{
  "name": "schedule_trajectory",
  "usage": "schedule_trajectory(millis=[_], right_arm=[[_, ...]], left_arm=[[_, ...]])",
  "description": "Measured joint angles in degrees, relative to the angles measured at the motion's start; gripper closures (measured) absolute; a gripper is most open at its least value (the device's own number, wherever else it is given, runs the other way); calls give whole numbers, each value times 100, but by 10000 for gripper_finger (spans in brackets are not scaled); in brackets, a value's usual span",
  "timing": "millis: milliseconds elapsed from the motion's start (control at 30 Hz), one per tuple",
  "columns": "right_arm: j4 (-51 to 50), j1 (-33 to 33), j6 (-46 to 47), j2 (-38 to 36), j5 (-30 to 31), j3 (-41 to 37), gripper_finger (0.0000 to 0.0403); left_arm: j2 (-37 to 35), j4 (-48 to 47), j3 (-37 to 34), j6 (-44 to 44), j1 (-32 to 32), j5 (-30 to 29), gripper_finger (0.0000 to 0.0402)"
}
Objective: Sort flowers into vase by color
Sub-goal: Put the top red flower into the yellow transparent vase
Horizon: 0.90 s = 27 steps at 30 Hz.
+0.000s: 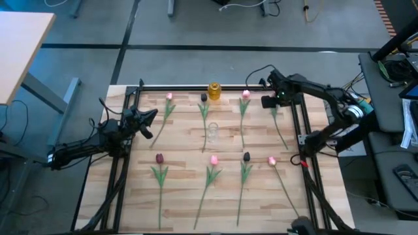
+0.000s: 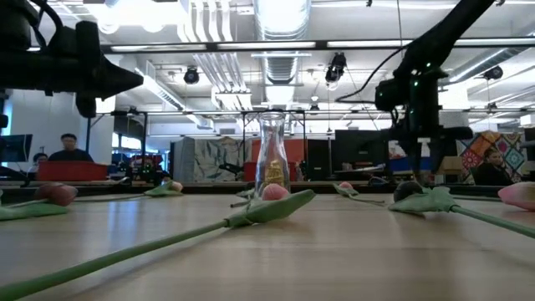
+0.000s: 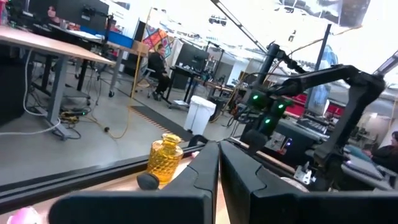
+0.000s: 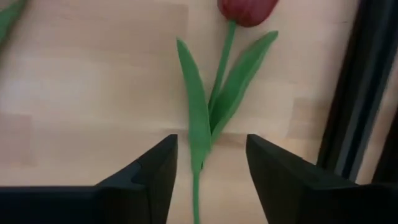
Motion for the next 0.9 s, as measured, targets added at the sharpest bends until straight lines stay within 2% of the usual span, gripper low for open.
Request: schedule_trajectory(millis=[200,500,633,833,900], right_arm=[[11,-124,-285,676,-4,290,223],[-38,-165,-207,1236,145,471,262],[11,-165,-106,1220,153,474,298],[85,-165,-146,1183,154,453,376],[148,-164,-210,1088,153,453,388]], left_arm=[[20,-127,0,-38,0,-6,402],[85,-323,0,-174,-2,-50,402],[110,-326,0,-172,-2,-153,402],[172,-346,-1,-186,-2,-159,402],[189,-344,-2,-188,-2,-161,402]])
